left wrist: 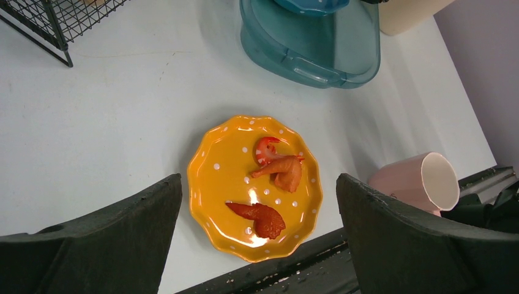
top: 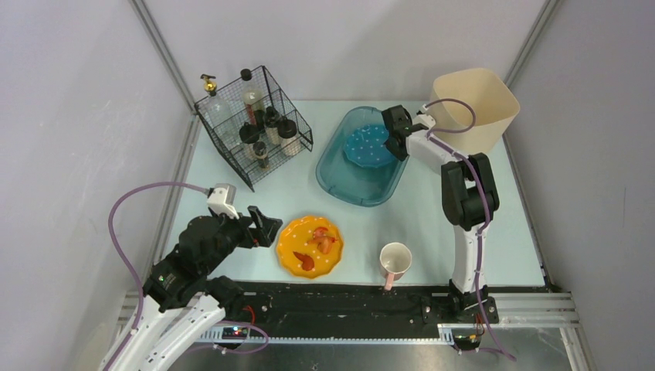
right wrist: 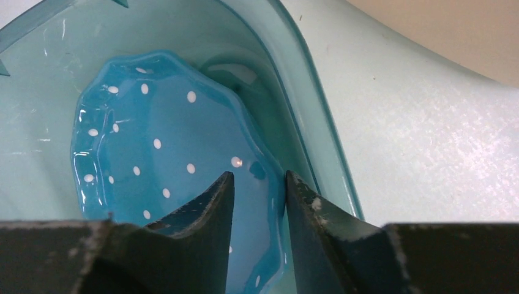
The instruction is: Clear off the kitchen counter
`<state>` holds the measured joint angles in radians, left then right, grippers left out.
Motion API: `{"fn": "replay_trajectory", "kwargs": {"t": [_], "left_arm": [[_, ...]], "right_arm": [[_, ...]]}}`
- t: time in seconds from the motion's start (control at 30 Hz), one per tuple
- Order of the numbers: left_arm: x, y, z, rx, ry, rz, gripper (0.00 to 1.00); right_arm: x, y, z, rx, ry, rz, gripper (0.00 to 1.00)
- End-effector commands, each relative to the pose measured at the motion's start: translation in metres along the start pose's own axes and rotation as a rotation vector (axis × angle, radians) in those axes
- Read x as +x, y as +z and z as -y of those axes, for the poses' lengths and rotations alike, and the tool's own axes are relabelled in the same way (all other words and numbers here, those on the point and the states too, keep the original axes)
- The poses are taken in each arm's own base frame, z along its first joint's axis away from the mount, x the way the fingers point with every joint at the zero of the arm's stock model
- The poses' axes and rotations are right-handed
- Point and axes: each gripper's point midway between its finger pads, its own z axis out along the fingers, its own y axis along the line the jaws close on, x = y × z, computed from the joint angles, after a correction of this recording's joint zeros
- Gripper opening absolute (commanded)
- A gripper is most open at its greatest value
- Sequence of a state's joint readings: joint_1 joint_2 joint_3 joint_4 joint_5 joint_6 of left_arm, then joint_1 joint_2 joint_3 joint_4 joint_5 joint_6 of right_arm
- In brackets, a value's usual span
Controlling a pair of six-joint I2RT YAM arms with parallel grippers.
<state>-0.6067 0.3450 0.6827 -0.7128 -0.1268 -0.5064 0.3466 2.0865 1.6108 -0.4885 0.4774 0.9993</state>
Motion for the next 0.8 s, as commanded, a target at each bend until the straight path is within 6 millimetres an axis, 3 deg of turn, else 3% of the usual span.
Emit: {"fn": "replay_trajectory", "kwargs": {"t": [0.0, 0.4, 0.77], "left_arm": [[-0.003, 0.003, 0.005, 0.021, -0.002, 0.011, 1.00], [-0.004, 0.002, 0.005, 0.018, -0.003, 0.016, 1.00], [-0.004, 0.003, 0.004, 0.013, -0.002, 0.013, 1.00]], "right_arm": [[-0.014, 0.003, 0.008, 0.037, 0.018, 0.037, 0.43], [-0.017, -0.039, -0.015, -0.028, -0.121, 0.045, 0.52], [-0.042, -0.070, -0.025, -0.030, -0.256, 0.063, 0.57]]}}
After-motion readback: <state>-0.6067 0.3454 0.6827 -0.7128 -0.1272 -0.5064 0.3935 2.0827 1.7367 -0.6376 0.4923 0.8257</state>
